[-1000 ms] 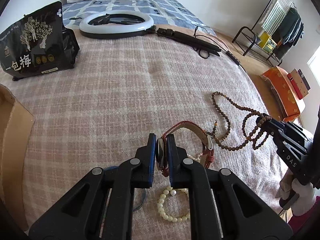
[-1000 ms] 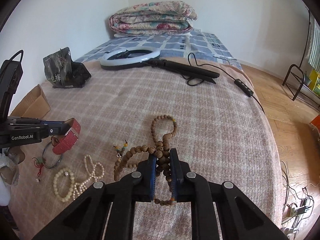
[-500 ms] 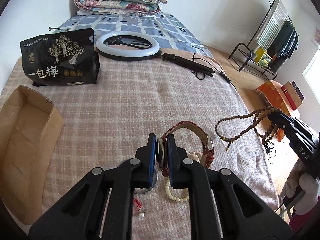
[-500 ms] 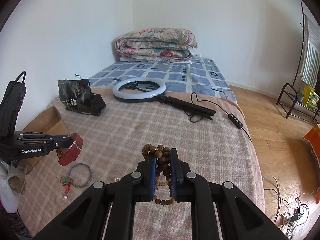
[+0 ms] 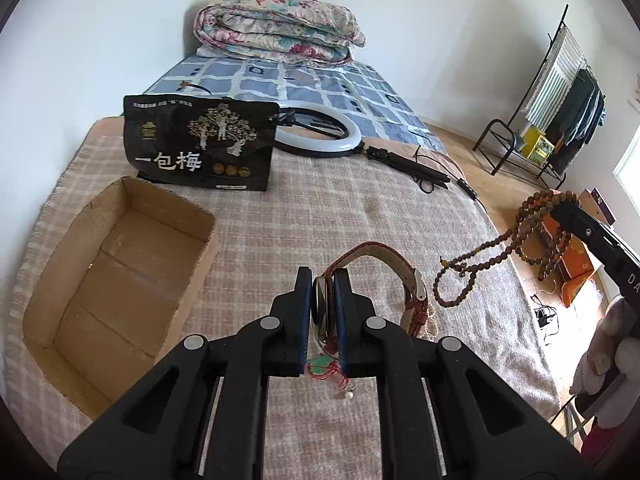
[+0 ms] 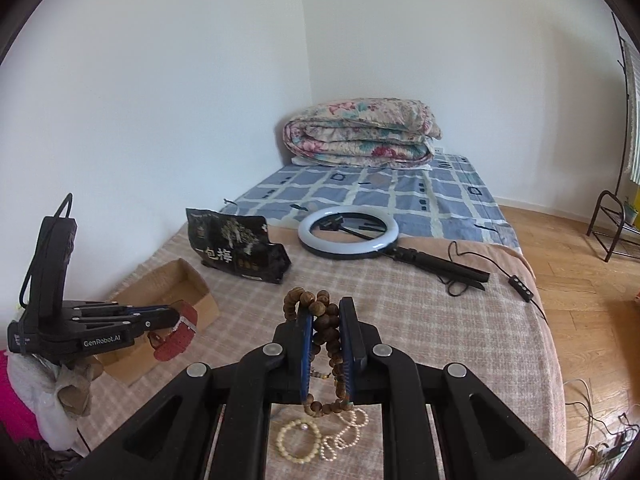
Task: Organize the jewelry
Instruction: 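Carry the watch and mala into the cardboard box and open both tools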
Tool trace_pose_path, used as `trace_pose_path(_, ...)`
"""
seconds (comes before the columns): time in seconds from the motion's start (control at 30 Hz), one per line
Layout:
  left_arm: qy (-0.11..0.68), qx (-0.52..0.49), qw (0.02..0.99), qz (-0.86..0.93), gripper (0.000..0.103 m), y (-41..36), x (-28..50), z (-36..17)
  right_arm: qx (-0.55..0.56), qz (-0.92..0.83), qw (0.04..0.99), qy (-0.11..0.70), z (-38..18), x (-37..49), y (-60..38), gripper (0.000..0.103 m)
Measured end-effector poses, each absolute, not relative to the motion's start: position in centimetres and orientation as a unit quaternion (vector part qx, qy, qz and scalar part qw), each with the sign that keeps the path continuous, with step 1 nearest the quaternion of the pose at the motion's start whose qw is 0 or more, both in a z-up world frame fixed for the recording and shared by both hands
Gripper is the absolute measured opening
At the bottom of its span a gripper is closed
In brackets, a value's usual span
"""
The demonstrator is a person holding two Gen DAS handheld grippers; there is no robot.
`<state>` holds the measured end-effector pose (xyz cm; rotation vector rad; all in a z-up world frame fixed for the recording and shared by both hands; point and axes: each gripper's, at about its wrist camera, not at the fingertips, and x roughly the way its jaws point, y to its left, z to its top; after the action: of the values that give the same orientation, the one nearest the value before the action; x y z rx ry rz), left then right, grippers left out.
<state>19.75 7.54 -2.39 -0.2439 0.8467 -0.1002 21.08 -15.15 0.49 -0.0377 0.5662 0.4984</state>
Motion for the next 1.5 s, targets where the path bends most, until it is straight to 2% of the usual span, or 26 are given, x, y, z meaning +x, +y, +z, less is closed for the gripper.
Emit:
trace_pose_path(0.37, 0.401, -0.117, 0.909, 0.013, 0.009, 14.4, 16.4, -2.4, -0.025, 0.323, 0.902, 0.287, 1.0, 20.4, -5.0, 0.011)
trace_pose_path(0.9, 0.414, -0.13, 0.894, 0.115, 0.009, 25.1, 12.4, -5.1, -0.025, 0.414, 0.857, 0.306, -0.7, 20.6, 8.1, 0.011)
trace_pose_path(1.4, 0.451, -0.153, 0.87, 0.13, 0.009, 28.0, 12.5, -8.4, -0.044, 0.436, 0.829, 0.347, -5.2, 21.3, 14.3, 0.011)
trace_pose_path(1.5, 0.45, -0.151, 0.87, 0.129, 0.009, 27.9, 12.5, -8.4, -0.033, 0.437, 0.831, 0.342, -4.5, 21.3, 14.2, 0.011)
